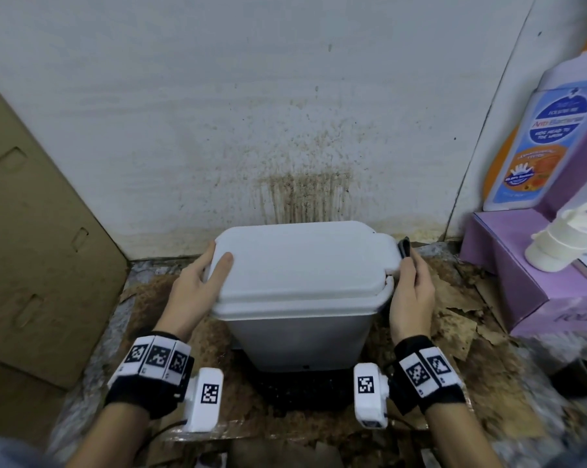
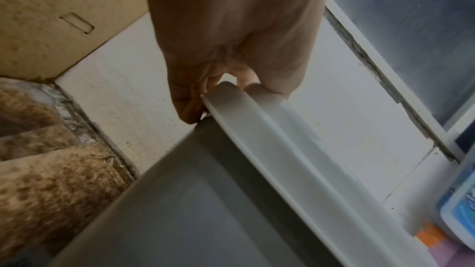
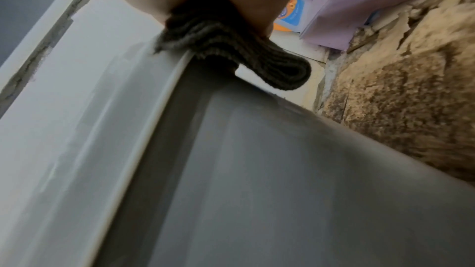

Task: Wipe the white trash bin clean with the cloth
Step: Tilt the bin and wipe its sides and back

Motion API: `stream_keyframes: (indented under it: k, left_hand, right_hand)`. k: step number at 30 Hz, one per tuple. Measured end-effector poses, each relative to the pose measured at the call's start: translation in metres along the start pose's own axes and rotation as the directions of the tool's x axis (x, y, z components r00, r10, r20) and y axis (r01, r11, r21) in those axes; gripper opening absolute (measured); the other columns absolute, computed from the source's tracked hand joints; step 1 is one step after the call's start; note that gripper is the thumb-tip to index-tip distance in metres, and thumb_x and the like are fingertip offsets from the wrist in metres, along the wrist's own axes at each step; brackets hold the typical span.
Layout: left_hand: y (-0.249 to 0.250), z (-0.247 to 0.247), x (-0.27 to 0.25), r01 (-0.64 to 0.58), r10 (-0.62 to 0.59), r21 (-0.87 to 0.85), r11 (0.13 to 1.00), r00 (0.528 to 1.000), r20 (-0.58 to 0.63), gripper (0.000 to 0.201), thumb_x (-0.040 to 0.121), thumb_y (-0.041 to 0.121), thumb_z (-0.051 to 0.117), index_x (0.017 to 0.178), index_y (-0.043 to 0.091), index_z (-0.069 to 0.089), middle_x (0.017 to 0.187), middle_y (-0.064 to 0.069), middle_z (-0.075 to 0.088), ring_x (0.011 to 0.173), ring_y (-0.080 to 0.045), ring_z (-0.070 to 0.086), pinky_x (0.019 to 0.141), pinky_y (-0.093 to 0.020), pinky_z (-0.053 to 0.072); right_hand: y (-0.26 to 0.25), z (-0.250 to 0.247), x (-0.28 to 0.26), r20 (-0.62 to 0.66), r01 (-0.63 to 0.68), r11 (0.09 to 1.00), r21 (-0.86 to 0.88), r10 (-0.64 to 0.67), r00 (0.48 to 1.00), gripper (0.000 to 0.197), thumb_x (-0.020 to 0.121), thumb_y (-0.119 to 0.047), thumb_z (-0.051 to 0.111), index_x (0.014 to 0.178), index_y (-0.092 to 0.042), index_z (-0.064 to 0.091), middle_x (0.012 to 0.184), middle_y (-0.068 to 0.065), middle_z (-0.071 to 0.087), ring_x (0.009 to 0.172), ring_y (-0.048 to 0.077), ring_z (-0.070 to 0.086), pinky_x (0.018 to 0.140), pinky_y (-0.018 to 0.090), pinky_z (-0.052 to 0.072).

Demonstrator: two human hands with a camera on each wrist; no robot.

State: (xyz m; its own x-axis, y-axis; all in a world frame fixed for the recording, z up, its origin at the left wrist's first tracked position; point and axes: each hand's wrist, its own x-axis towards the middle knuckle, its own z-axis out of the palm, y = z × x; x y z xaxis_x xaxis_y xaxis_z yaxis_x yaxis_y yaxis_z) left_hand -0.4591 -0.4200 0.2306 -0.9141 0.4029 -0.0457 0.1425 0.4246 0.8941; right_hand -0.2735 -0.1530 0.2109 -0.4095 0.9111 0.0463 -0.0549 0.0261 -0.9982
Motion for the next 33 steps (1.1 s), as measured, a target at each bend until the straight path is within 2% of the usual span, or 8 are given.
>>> stream_keyframes:
  k: [4,7,10,14,20,25,30,33]
  left_hand:
    - [-0.009,0.005,0.003,0.044,-0.043,0.024,0.999,0.999,-0.027,0.090,0.078,0.090,0.049,0.155,0.046,0.035,0.157,0.015,0.045,0.144,-0.016,0.043,0.117,-0.051,0.038]
    - [-0.004,0.009,-0.001,0.040,-0.038,0.031,0.999,0.998,-0.048,0.081,0.086,0.083,0.047,0.156,0.044,0.034,0.158,0.012,0.044,0.146,-0.018,0.041,0.118,-0.052,0.036]
    - [0.006,0.012,-0.007,0.013,0.012,0.196,0.980,0.992,-0.128,0.070,0.093,0.074,0.044,0.152,0.037,0.044,0.148,-0.007,0.052,0.139,-0.030,0.044,0.114,-0.055,0.037]
    - [0.028,0.015,-0.021,-0.084,0.266,0.520,0.850,0.921,-0.285,0.044,0.102,0.035,0.053,0.142,0.020,0.056,0.143,-0.012,0.049,0.134,-0.034,0.040,0.111,-0.052,0.029]
    - [0.066,0.034,-0.030,-0.407,0.473,0.424,0.809,0.879,-0.058,0.046,0.101,0.053,0.043,0.138,0.030,0.059,0.147,0.009,0.050,0.139,-0.015,0.042,0.117,-0.049,0.031]
    - [0.083,0.031,-0.026,-0.472,0.496,0.433,0.768,0.866,0.063,0.061,0.100,0.062,0.033,0.152,0.031,0.042,0.159,0.010,0.038,0.148,-0.010,0.031,0.123,-0.043,0.024]
    - [0.067,0.008,-0.014,-0.476,0.496,0.486,0.732,0.863,0.098,0.066,0.102,0.062,0.030,0.159,0.031,0.028,0.165,0.011,0.028,0.152,-0.007,0.024,0.125,-0.042,0.023]
    - [0.060,-0.001,-0.010,-0.475,0.493,0.444,0.760,0.866,0.084,0.063,0.103,0.059,0.030,0.160,0.031,0.028,0.165,0.014,0.028,0.152,-0.003,0.023,0.125,-0.042,0.022]
  right_hand:
    - [0.007,-0.009,0.011,0.030,-0.009,1.000,-0.011,0.009,0.999,0.039,0.109,-0.028,0.042,0.140,-0.008,0.055,0.130,0.002,0.060,0.121,0.015,0.053,0.096,0.024,0.038]
    - [0.013,-0.013,0.017,0.068,0.014,0.999,-0.034,-0.012,0.998,0.032,0.108,-0.031,0.042,0.120,-0.007,0.060,0.112,0.004,0.061,0.105,0.016,0.054,0.093,0.033,0.041]
    - [0.010,-0.013,0.015,0.108,0.066,0.996,-0.064,-0.059,0.992,0.032,0.108,-0.030,0.042,0.118,-0.007,0.062,0.103,0.001,0.059,0.098,0.015,0.053,0.088,0.032,0.041]
    - [-0.004,-0.005,0.007,0.144,0.096,0.993,-0.073,-0.085,0.986,0.032,0.108,-0.030,0.041,0.122,-0.011,0.063,0.106,0.001,0.066,0.100,0.016,0.060,0.087,0.034,0.046]
    - [-0.035,0.031,-0.015,0.343,0.097,0.994,0.047,-0.107,0.933,0.032,0.109,-0.034,0.042,0.129,-0.021,0.063,0.118,-0.004,0.070,0.112,0.012,0.064,0.092,0.032,0.052]
    - [-0.042,0.070,-0.032,0.462,0.009,0.995,0.102,-0.056,0.885,0.062,0.095,-0.067,0.045,0.142,-0.028,0.054,0.143,0.001,0.058,0.137,0.022,0.051,0.114,0.054,0.041]
    - [-0.052,0.090,-0.040,0.504,0.013,0.995,0.100,-0.062,0.861,0.059,0.097,-0.058,0.044,0.142,-0.022,0.054,0.140,-0.002,0.061,0.134,0.015,0.053,0.114,0.048,0.042]
    - [-0.053,0.092,-0.041,0.448,0.001,0.996,0.092,-0.042,0.893,0.043,0.106,-0.041,0.043,0.142,-0.020,0.056,0.130,-0.014,0.064,0.121,-0.002,0.056,0.110,0.030,0.045]
